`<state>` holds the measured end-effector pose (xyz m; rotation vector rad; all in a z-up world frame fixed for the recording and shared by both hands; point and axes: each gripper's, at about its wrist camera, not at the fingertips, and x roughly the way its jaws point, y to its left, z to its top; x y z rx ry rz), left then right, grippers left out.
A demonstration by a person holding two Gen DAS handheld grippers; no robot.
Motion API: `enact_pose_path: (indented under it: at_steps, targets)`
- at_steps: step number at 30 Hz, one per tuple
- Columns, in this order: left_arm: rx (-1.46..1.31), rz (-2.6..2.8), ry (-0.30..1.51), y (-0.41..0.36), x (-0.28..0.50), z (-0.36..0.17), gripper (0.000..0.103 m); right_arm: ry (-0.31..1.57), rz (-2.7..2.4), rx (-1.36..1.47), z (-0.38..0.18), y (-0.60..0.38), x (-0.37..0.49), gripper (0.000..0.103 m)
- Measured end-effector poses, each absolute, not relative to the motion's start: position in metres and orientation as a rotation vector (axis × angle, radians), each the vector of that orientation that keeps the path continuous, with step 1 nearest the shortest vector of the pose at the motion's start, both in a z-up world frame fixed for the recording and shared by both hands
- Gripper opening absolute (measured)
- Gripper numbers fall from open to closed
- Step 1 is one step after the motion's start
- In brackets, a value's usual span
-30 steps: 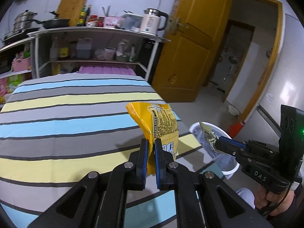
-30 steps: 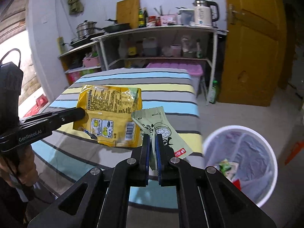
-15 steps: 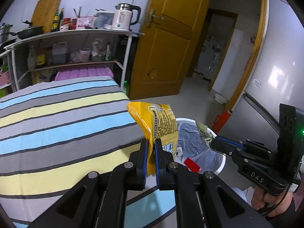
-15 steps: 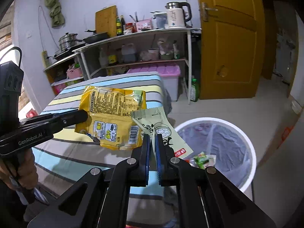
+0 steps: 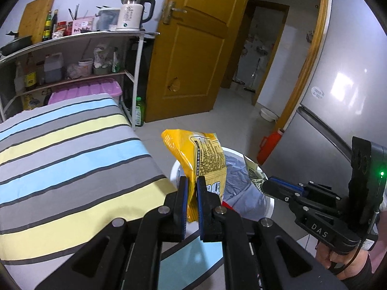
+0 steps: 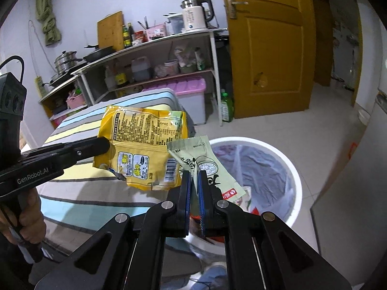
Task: Collect trash
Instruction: 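Carry the yellow packet and pale wrapper over the trash bin with both tools, then open both tools to drop the yellow packet and pale wrapper into the bin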
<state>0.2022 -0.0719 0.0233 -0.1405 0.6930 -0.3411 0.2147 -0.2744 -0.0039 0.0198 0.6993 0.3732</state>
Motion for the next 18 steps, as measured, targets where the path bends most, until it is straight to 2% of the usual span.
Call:
enact_pose_path:
  at_steps: [13, 17, 18]
  targets:
    - [-0.124, -0.383, 0.795, -0.107, 0.235, -0.008, 0.008, 0.771, 0.330, 0.073, -0.033, -0.300, 0.233, 0.007]
    - [-0.116, -0.392, 0.827, -0.115, 0.243, -0.019, 0.011, 0.799, 0.311, 0.093, -0.042, -0.307, 0.239, 0.007]
    - [-0.118, -0.391, 0.832, -0.116, 0.245, -0.021, 0.016, 0.807, 0.306, 0.097, -0.045, -0.308, 0.240, 0.007]
